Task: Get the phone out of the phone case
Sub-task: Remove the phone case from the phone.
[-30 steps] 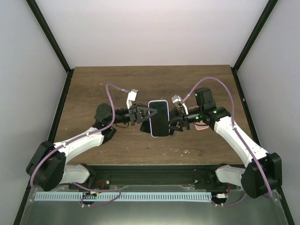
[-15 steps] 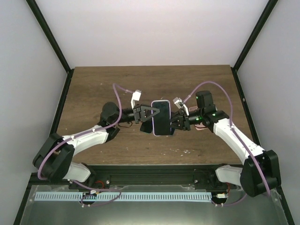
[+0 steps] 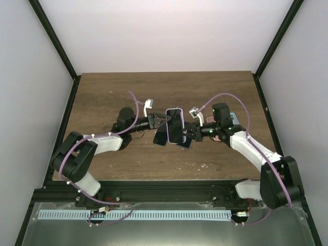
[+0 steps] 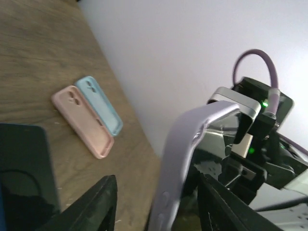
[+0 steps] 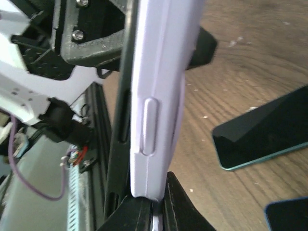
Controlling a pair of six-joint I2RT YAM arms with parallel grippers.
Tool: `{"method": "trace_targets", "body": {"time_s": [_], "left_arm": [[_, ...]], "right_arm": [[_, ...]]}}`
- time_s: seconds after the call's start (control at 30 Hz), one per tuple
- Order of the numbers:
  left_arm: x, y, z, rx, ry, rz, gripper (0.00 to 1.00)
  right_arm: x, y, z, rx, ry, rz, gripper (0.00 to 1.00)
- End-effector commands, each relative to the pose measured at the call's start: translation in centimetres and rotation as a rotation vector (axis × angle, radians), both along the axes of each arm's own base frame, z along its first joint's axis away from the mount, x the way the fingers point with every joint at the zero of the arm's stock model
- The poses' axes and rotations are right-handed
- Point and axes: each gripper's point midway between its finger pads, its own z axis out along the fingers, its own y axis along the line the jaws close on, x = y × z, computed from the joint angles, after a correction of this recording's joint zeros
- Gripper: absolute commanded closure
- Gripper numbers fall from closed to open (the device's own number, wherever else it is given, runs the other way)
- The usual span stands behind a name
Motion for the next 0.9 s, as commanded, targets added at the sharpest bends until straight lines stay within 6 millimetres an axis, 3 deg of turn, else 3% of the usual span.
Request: {"method": "trace_targets", "body": {"time_s": [0.0, 0.17, 0.37, 0.57, 0.7, 0.87], "left_arm": [[1.9, 2.9, -2.0, 0.053, 0.041, 0.146, 0.51], [1.2, 4.5, -4.7, 0.28, 0.006, 0.244, 0.49], [-1.3, 4.2, -4.6, 0.61, -0.214, 0.321, 0.5], [-3.6, 2.4, -3.7, 0.887, -0.48, 0.389, 0.52], [-4.6, 0.3, -3.8, 1.017, -0.652, 0.376, 0.6], [-6.1, -2.7, -4.6, 1.134, -0.817, 0.344, 0.56]], "right_arm": [[2.0, -0.2, 1.2, -0.001, -0.13, -0.103, 0.99], [3.5, -1.1, 0.0, -0.042, -0.072, -0.242, 0.99], [5.4, -2.3, -1.6, -0.098, 0.01, -0.399, 0.99], [5.5, -3.2, -2.8, -0.084, 0.126, -0.511, 0.99], [5.7, -3.7, -3.7, -0.096, 0.191, -0.566, 0.99], [5.6, -4.0, -5.5, -0.121, 0.282, -0.595, 0.99]]}}
